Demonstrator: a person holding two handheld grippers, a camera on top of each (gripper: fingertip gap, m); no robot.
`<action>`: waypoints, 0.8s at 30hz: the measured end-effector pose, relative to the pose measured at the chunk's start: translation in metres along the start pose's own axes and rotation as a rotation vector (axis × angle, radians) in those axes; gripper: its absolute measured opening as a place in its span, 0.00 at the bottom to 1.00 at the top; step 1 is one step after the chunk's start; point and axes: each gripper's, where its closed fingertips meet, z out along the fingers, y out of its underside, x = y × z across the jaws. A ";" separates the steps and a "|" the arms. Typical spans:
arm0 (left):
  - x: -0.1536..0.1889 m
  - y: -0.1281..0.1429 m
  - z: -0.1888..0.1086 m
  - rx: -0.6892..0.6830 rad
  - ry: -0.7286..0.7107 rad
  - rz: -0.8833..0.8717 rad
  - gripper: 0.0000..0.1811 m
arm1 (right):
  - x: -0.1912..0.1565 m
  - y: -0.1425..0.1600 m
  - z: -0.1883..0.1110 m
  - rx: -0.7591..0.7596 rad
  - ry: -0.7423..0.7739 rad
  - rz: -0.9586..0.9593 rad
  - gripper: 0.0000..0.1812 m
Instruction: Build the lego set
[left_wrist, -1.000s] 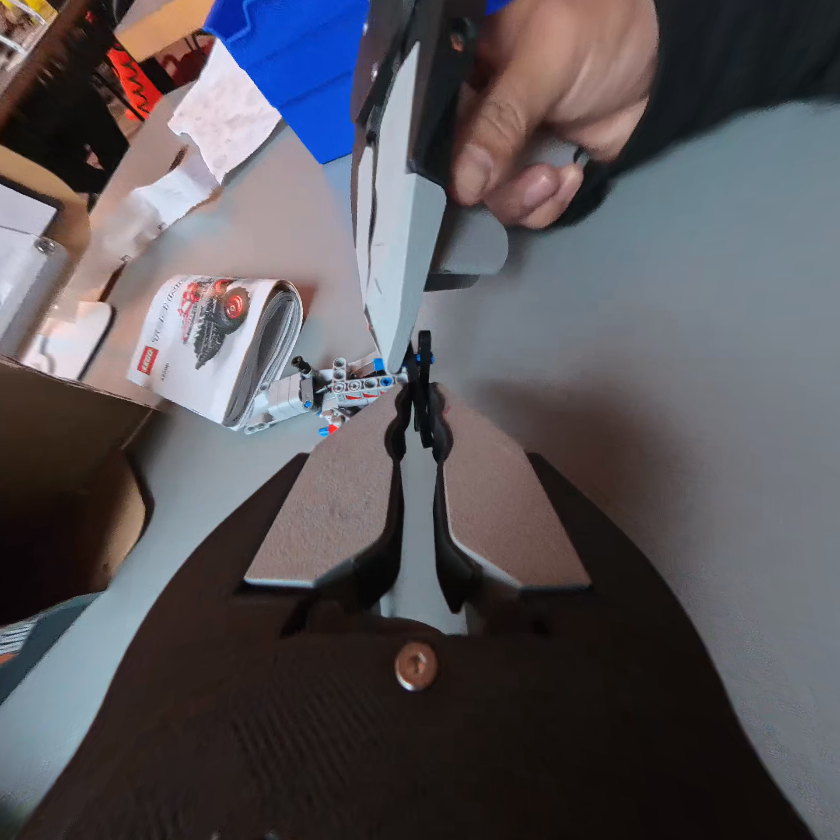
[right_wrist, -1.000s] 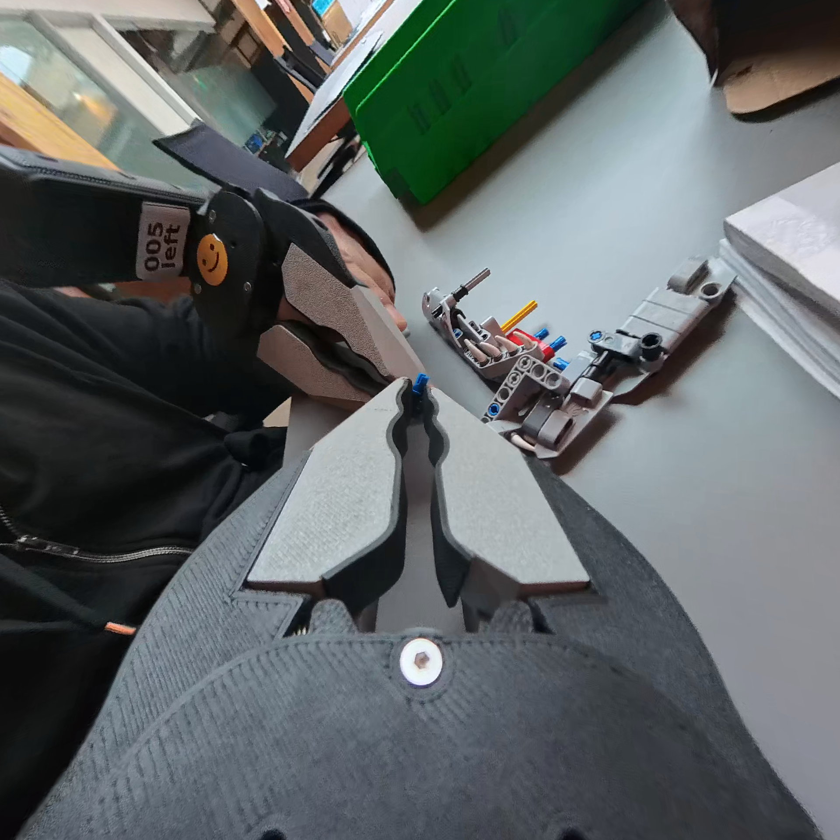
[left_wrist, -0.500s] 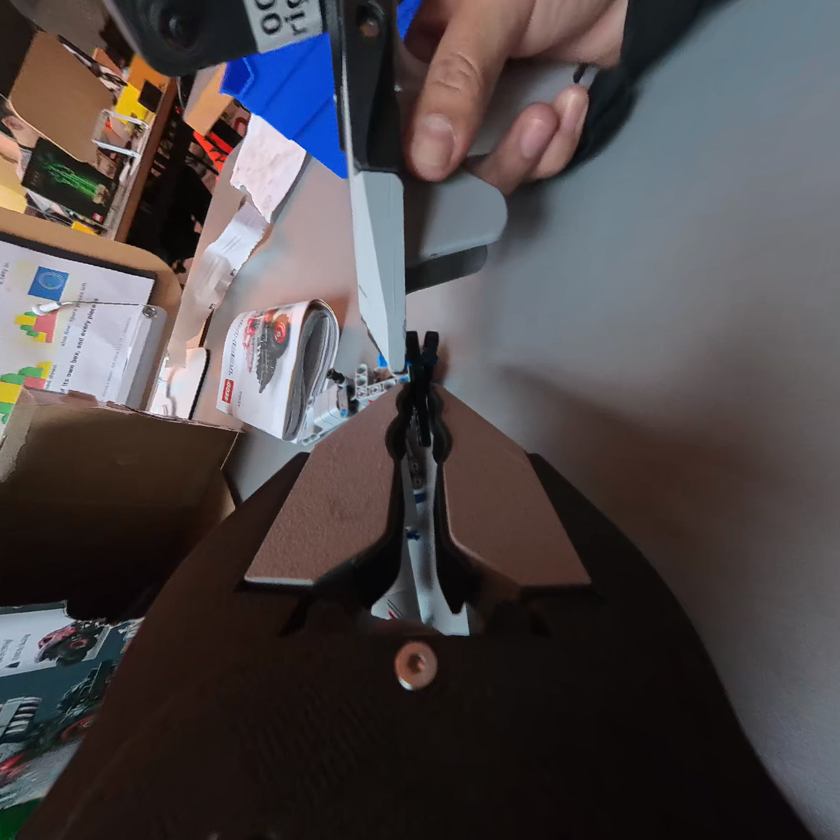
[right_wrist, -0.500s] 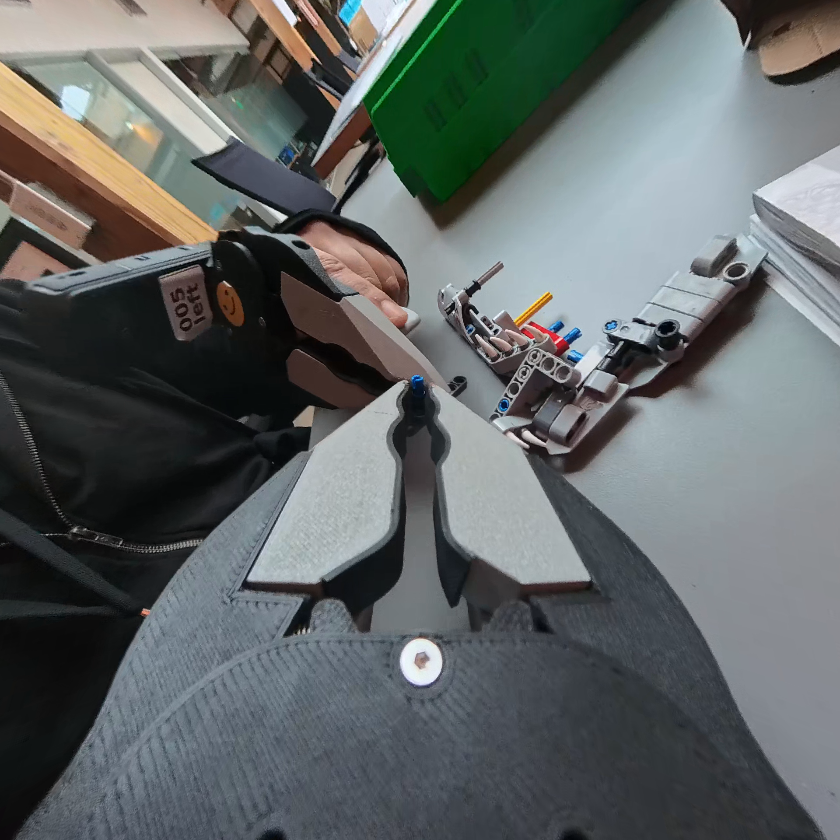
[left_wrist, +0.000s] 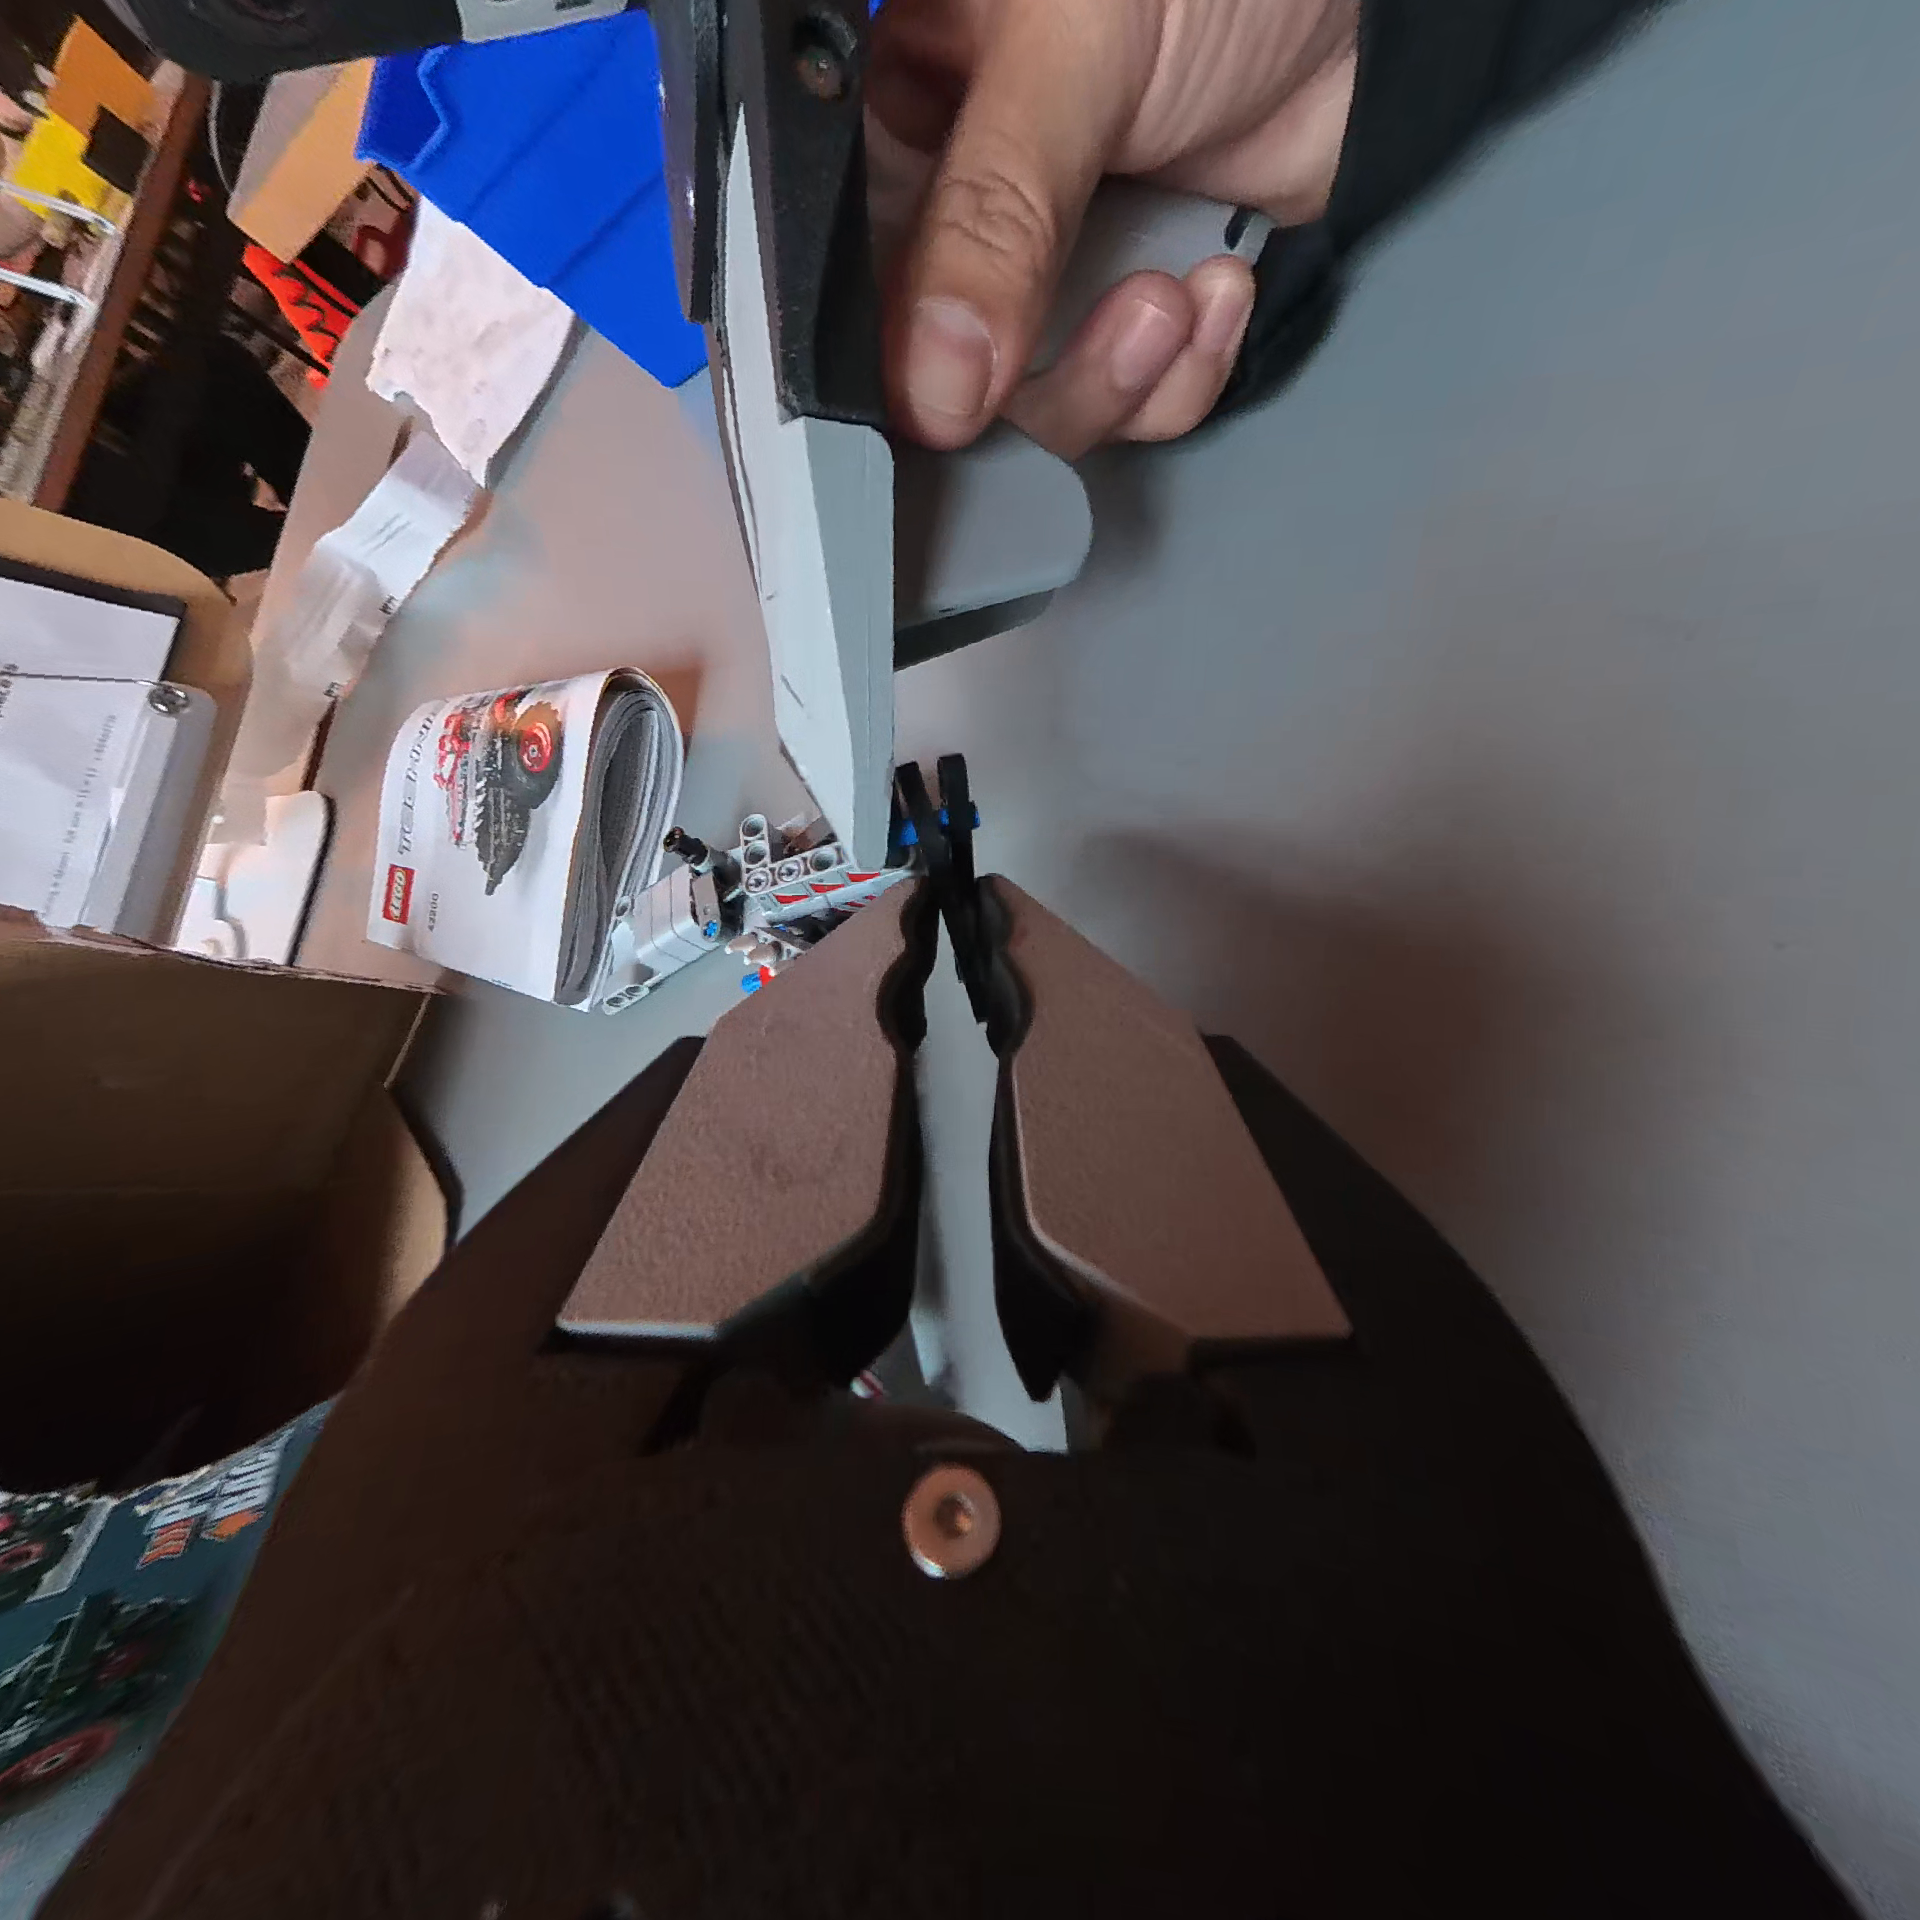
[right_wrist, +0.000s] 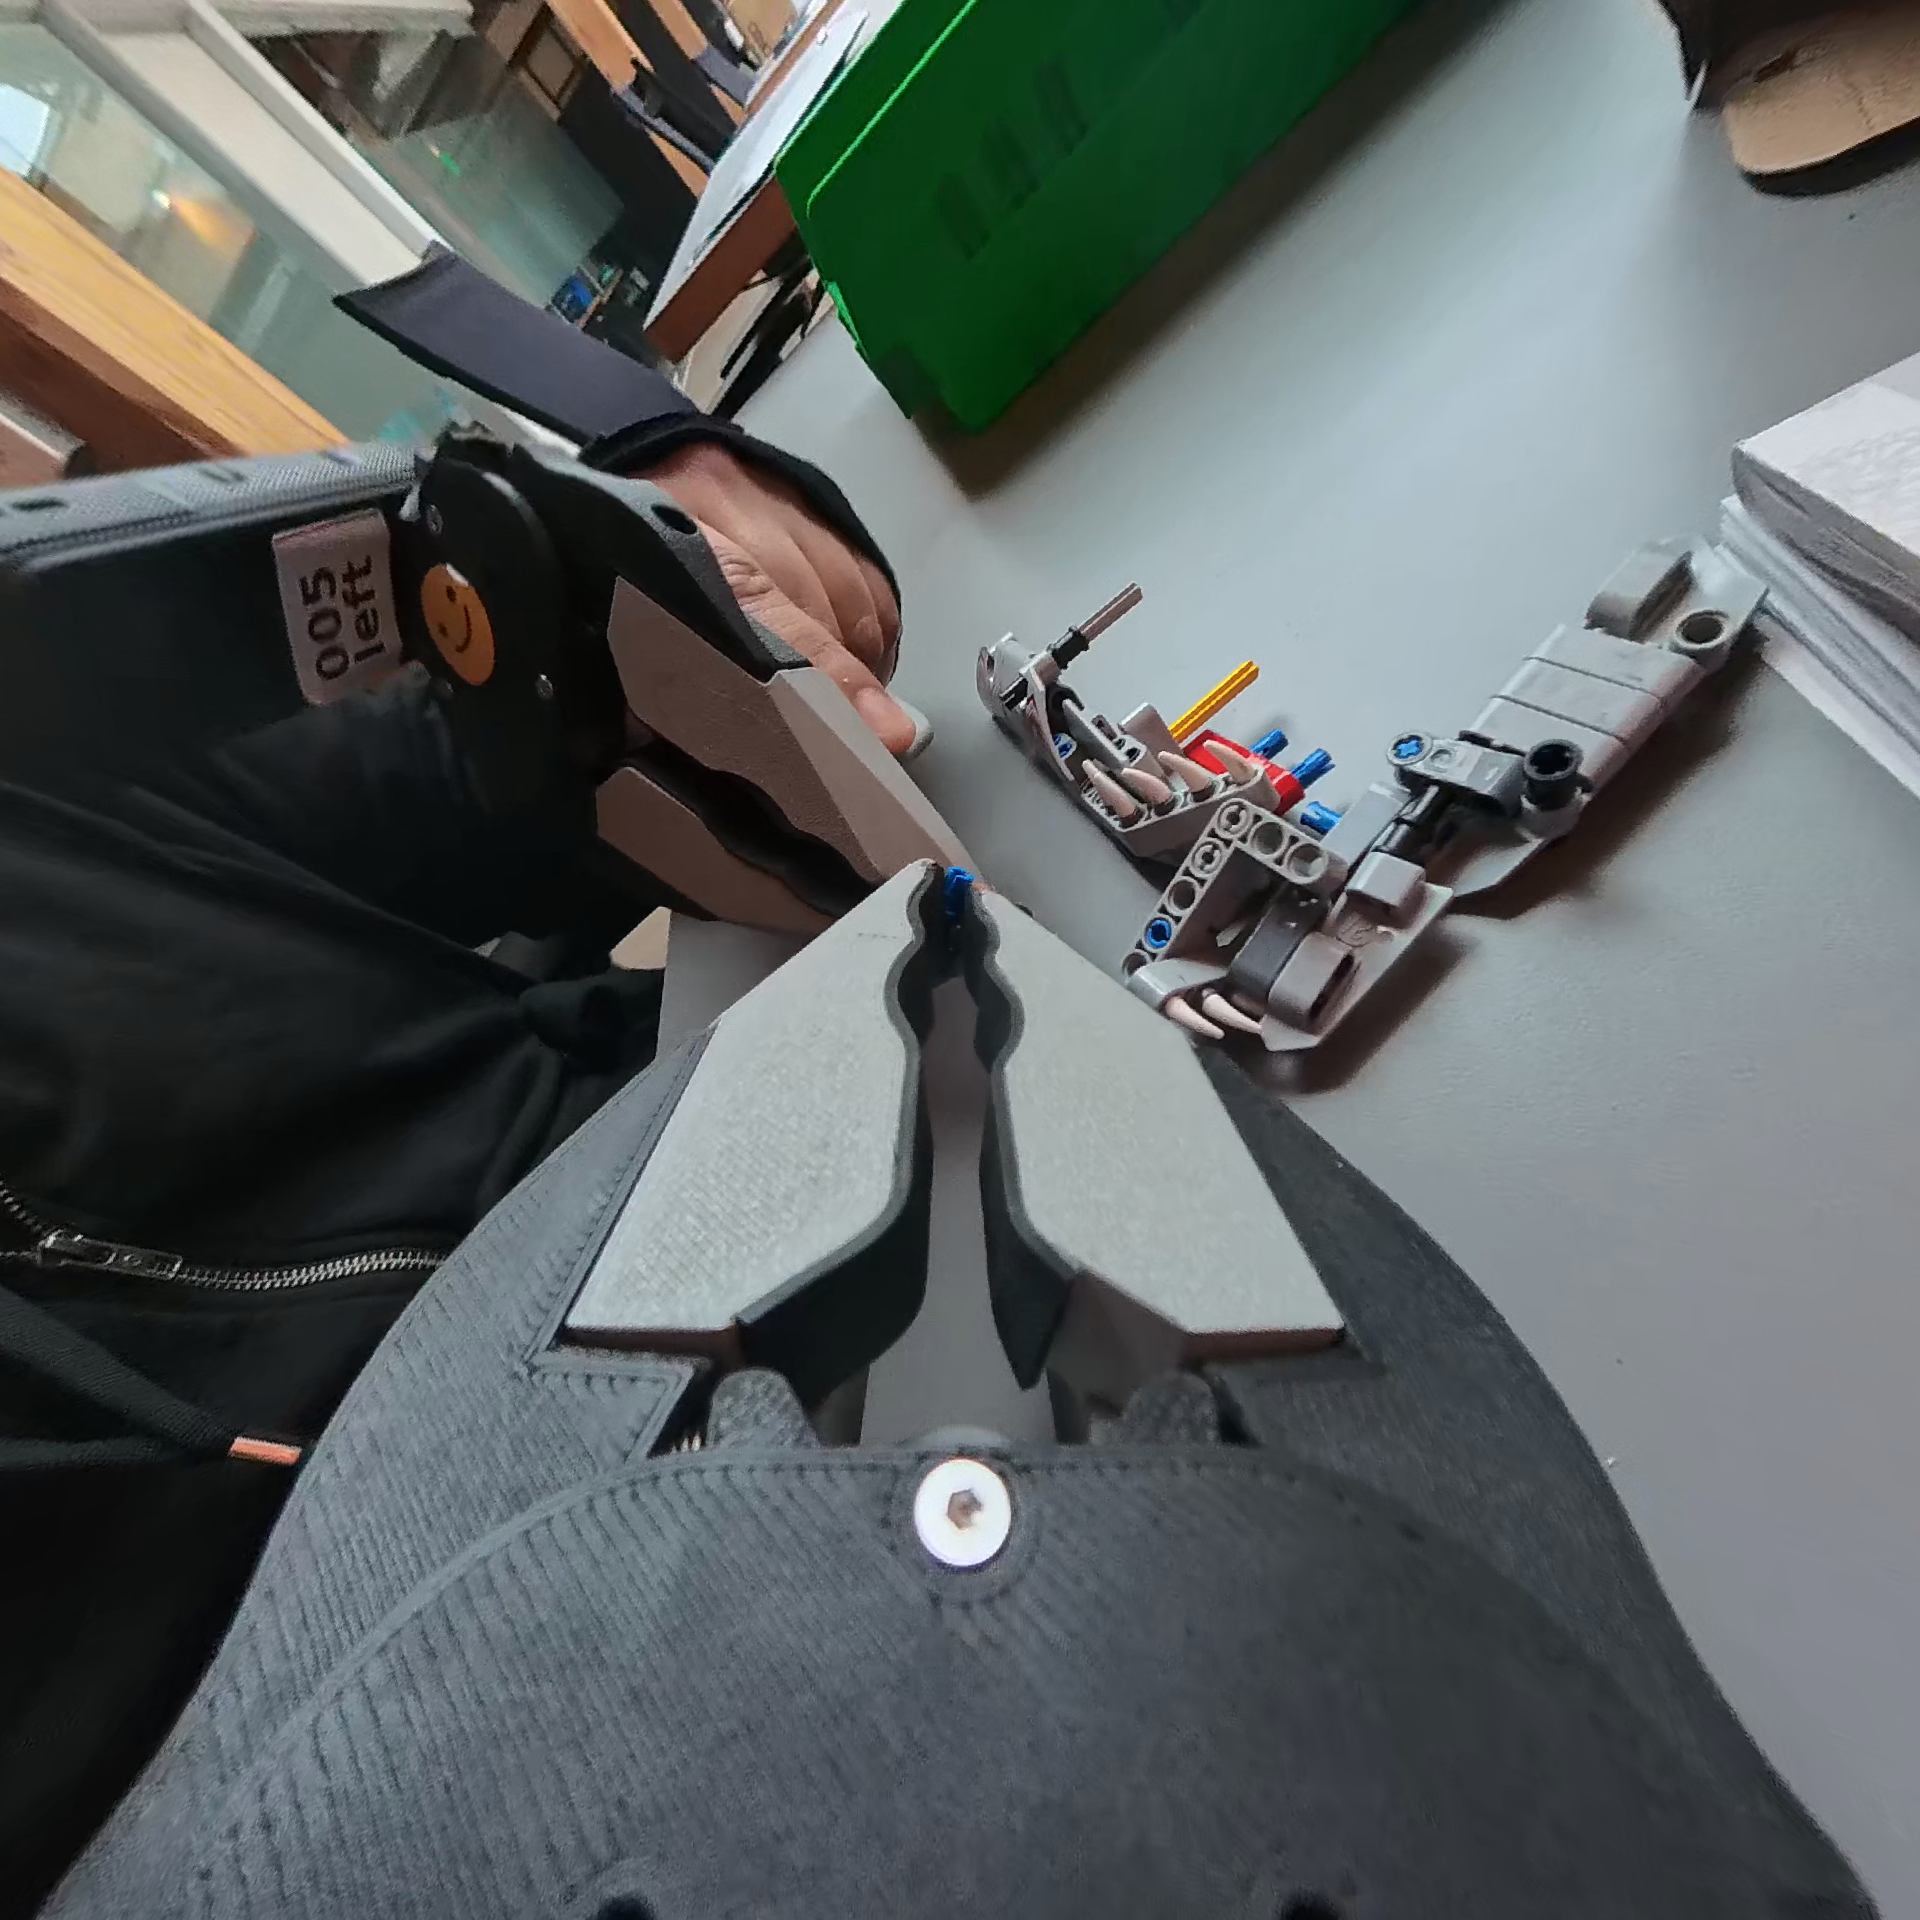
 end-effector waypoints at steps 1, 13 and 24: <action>-0.002 0.000 0.000 0.002 -0.021 0.013 0.02 | 0.000 -0.002 0.000 0.016 0.012 -0.007 0.00; -0.016 0.000 0.000 0.033 -0.121 0.026 0.02 | -0.004 -0.014 -0.007 0.108 -0.040 -0.001 0.04; -0.014 0.002 0.002 0.020 -0.130 0.048 0.02 | -0.002 -0.003 -0.004 0.019 0.002 -0.078 0.05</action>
